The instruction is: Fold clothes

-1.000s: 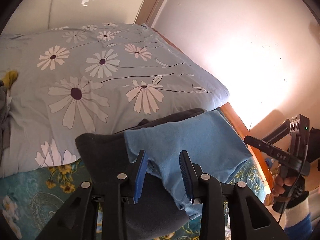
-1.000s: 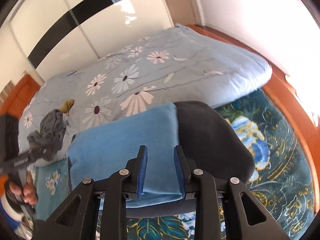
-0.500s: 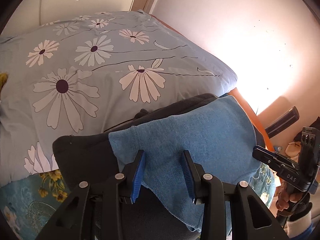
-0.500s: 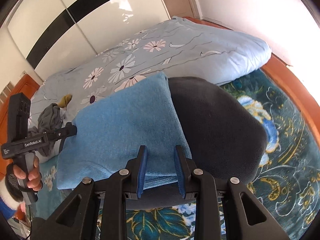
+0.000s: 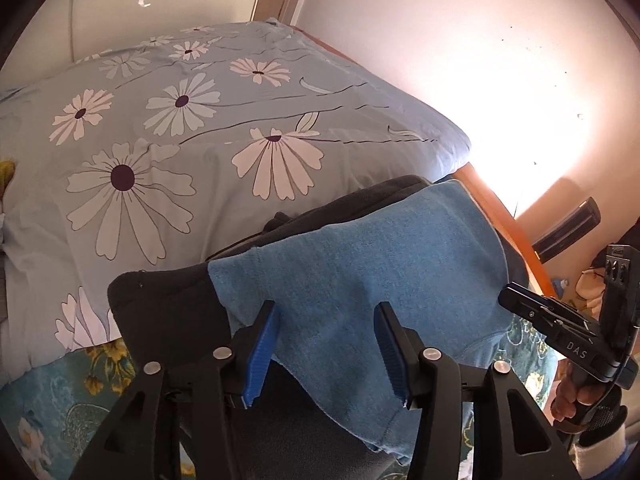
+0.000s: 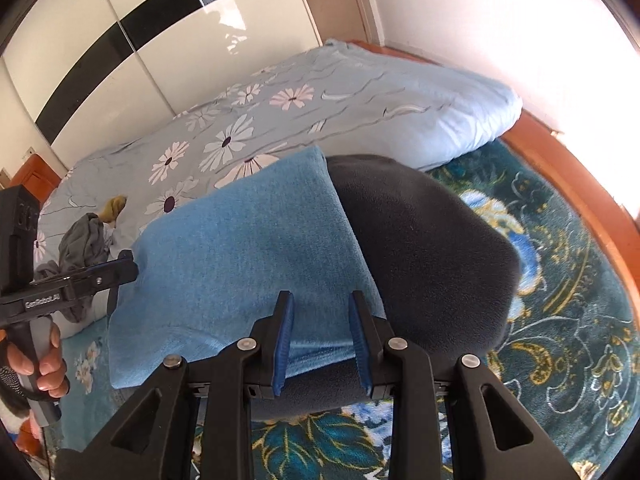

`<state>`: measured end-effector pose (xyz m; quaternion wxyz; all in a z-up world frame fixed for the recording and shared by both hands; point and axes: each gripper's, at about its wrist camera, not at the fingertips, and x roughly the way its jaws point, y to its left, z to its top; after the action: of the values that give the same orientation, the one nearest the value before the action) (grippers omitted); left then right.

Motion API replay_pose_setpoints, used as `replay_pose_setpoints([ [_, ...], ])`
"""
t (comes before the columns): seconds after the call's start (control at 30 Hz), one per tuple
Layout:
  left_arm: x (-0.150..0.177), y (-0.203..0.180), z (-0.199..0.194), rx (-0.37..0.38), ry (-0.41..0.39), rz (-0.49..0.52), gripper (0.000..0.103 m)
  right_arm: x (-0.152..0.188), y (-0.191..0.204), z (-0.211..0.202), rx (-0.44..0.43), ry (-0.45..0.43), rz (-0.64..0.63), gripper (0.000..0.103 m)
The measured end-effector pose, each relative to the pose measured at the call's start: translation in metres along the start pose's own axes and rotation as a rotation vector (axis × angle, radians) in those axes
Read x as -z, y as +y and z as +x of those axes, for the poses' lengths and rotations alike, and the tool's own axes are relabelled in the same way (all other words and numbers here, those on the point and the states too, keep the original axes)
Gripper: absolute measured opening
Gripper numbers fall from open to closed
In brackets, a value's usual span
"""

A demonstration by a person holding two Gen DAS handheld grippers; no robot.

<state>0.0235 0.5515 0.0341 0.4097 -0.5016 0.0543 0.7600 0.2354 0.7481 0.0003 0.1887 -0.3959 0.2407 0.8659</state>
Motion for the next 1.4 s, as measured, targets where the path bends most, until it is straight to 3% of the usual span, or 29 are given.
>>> replay_pose_setpoints([
  [0.07,0.01,-0.008,-0.011,0.015,-0.034,0.006,0.062,0.008,0.006,-0.012,0.003,-0.038,0.0,0.043],
  [0.2,0.033,-0.021,-0.027,0.037,-0.069,0.015,0.066,0.029,0.015,-0.029,-0.005,-0.091,0.014,0.049],
  [0.43,0.069,-0.036,-0.04,0.05,-0.078,0.034,0.077,0.058,0.021,-0.034,-0.001,-0.096,0.03,0.05],
  [0.7,0.11,-0.031,-0.017,0.038,-0.012,-0.021,0.091,0.091,0.022,-0.015,0.027,-0.061,0.046,0.051],
  [0.77,0.117,-0.03,-0.018,0.04,-0.041,-0.033,0.103,0.098,0.023,-0.014,0.033,-0.059,0.041,0.051],
  [0.87,0.121,-0.034,-0.021,0.016,-0.084,-0.008,0.103,0.102,0.024,-0.011,0.034,-0.059,0.042,0.066],
  [1.13,0.127,-0.038,-0.026,0.053,-0.103,0.006,0.103,0.105,0.028,-0.007,0.026,-0.068,0.025,0.068],
  [1.2,0.127,-0.039,-0.028,0.065,-0.107,0.008,0.103,0.105,0.031,-0.007,0.024,-0.082,0.014,0.081],
  [1.3,0.128,-0.041,-0.033,0.076,-0.114,0.012,0.103,0.105,0.035,-0.01,0.015,-0.103,-0.002,0.086],
  [1.4,0.127,-0.045,-0.035,0.022,-0.13,0.033,0.103,0.106,0.037,-0.011,0.034,-0.126,-0.022,0.088],
])
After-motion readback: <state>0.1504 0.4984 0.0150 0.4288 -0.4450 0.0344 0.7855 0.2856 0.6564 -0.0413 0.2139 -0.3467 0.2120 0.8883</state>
